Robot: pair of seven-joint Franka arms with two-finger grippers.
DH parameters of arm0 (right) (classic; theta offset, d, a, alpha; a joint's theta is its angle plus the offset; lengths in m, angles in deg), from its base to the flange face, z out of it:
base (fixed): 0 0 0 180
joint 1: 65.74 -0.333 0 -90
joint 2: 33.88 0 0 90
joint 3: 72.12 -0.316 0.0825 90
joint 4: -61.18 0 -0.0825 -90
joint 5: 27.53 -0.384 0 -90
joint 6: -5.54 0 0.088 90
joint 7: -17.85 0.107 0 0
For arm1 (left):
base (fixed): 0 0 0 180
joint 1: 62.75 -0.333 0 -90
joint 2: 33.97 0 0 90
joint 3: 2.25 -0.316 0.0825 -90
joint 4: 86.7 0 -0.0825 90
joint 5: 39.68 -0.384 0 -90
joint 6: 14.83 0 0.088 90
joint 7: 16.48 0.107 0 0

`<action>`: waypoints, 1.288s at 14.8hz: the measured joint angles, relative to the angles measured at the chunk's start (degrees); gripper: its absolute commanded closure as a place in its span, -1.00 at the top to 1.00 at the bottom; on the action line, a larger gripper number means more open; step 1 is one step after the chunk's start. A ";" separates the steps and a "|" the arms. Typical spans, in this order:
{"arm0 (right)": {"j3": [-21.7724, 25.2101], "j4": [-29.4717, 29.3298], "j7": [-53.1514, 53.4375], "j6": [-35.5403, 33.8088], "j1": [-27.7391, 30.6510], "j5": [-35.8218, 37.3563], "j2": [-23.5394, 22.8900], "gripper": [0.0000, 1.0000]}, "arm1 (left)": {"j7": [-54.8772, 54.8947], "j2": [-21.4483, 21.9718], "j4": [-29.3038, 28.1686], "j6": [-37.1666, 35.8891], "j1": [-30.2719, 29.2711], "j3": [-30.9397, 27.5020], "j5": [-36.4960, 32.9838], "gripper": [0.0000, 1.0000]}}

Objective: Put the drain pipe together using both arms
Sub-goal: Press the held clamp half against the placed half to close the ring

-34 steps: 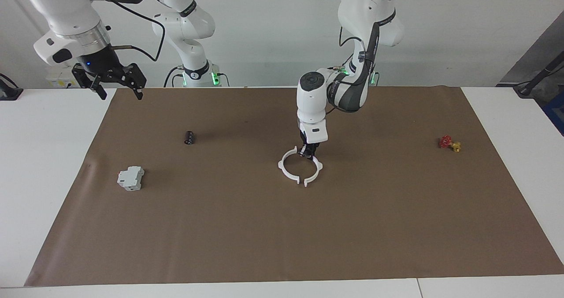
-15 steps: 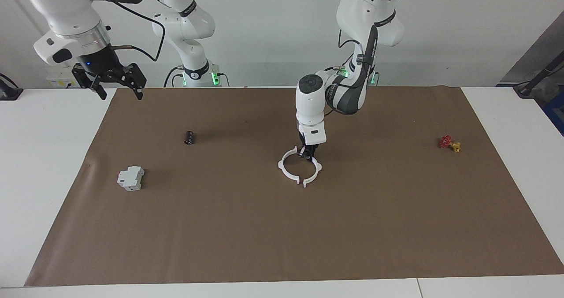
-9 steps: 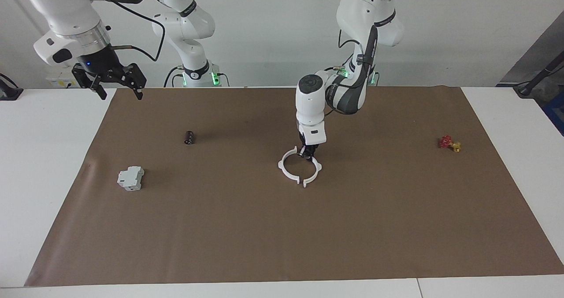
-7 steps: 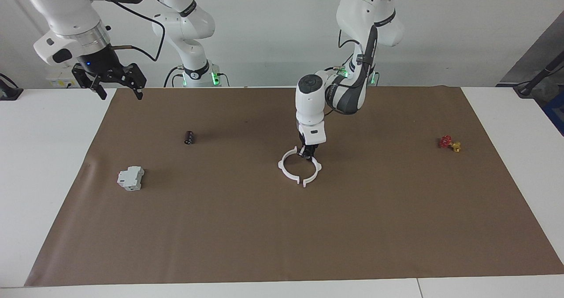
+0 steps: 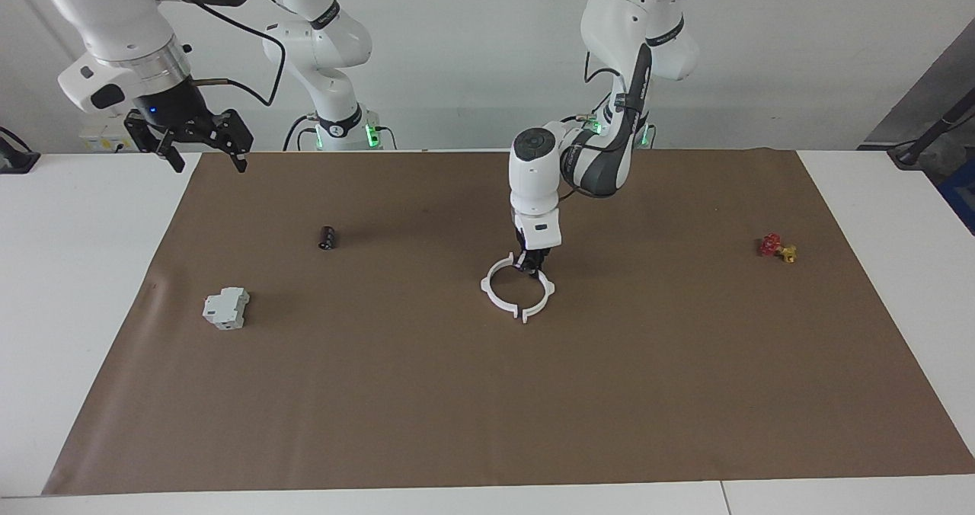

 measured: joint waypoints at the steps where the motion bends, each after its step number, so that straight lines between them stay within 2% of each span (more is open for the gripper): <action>1: 0.00 0.00 0.00 0.00 0.00 0.00 0.00 1.00 | 0.40 0.01 -0.07 0.02 0.06 0.00 -0.20 -1.00; 19: 0.00 0.00 0.00 0.00 0.00 0.00 0.00 1.00 | 3.50 0.07 -0.10 -0.38 0.38 -0.04 -0.53 -1.00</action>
